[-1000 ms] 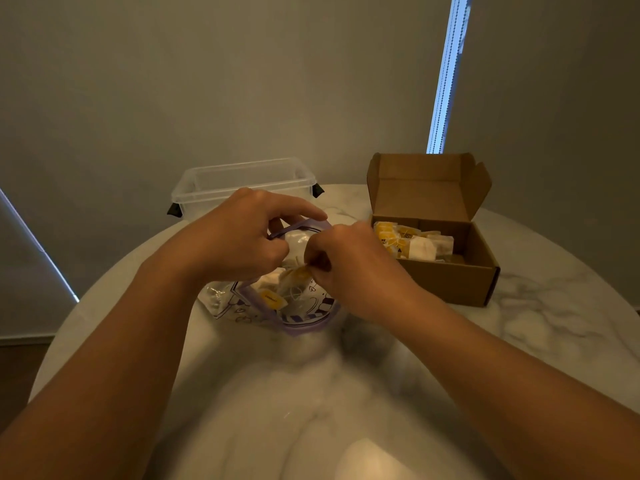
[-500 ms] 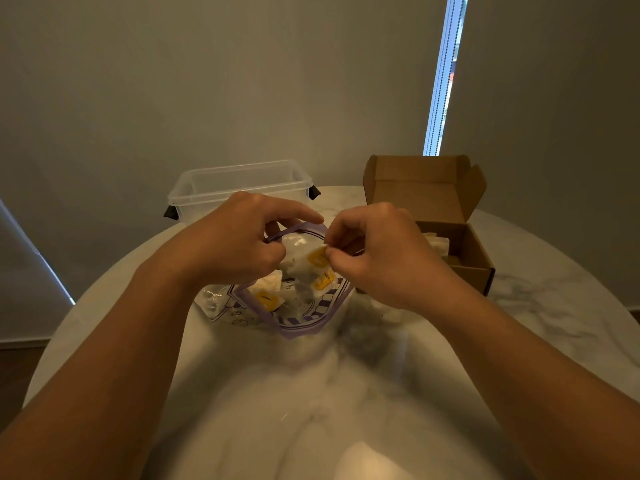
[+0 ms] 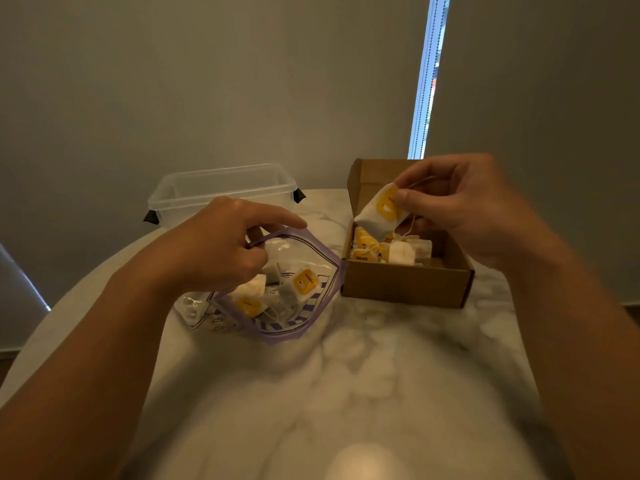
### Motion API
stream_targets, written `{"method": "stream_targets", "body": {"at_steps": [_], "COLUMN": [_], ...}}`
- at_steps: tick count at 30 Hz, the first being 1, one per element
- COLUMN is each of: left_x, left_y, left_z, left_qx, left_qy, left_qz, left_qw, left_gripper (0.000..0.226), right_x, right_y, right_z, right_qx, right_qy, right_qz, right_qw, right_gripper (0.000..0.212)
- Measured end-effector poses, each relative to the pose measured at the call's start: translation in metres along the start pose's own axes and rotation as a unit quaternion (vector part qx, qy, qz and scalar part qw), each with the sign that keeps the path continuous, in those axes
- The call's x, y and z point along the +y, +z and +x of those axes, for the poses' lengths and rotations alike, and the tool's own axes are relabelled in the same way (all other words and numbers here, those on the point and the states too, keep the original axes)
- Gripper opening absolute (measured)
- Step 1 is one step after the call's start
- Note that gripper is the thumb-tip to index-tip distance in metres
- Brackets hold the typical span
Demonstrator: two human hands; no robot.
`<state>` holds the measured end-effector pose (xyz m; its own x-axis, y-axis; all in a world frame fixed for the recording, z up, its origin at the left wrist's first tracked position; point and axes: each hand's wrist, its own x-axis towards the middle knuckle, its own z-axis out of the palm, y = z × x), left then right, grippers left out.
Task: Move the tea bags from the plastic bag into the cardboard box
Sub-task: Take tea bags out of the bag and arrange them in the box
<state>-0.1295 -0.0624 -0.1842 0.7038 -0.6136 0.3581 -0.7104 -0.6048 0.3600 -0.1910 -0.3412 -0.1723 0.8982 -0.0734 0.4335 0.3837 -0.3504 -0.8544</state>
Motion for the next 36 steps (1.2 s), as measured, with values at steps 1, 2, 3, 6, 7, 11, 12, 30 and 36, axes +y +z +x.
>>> {"method": "stream_targets", "body": {"at_steps": [1, 2, 3, 6, 7, 11, 12, 30, 36], "left_x": [-0.001, -0.001, -0.002, -0.002, -0.003, -0.006, -0.006, -0.003, 0.004], "left_y": [0.0, 0.0, 0.001, 0.001, 0.001, 0.001, 0.001, 0.0, 0.002], "left_z": [0.0, 0.0, 0.0, 0.0, 0.001, 0.001, 0.002, 0.001, 0.002], "left_qx": [0.001, 0.002, 0.004, 0.006, 0.006, 0.015, 0.015, 0.007, 0.007], "left_qy": [0.001, 0.003, 0.004, 0.012, 0.015, 0.024, 0.025, 0.02, -0.006], "left_qz": [0.0, 0.001, 0.001, -0.002, -0.003, 0.0, 0.002, 0.004, 0.0], "left_qw": [1.0, 1.0, 1.0, 1.0, 1.0, 1.0, 1.0, 1.0, 1.0], "left_gripper": [0.06, 0.061, 0.062, 0.064, 0.065, 0.067, 0.067, 0.063, 0.061], "right_x": [0.004, 0.009, 0.014, 0.03, 0.034, 0.044, 0.044, 0.051, 0.003], "right_y": [-0.008, -0.015, -0.021, -0.028, -0.026, -0.01, -0.005, -0.006, 0.009], "right_z": [0.004, 0.009, 0.014, 0.032, 0.036, 0.04, 0.039, 0.034, -0.008], "right_qx": [0.012, 0.023, 0.031, 0.041, 0.036, -0.045, -0.067, 0.034, -0.151], "right_qy": [0.003, 0.007, 0.013, 0.043, 0.05, 0.066, 0.066, 0.035, 0.05], "right_qz": [-0.009, -0.026, -0.046, -0.128, -0.156, -0.192, -0.196, -0.237, 0.09], "right_qw": [1.0, 0.999, 0.998, 0.99, 0.986, 0.978, 0.976, 0.97, 0.983], "right_gripper": [0.01, 0.01, 0.01, 0.011, 0.011, 0.011, 0.011, 0.013, 0.021]}}
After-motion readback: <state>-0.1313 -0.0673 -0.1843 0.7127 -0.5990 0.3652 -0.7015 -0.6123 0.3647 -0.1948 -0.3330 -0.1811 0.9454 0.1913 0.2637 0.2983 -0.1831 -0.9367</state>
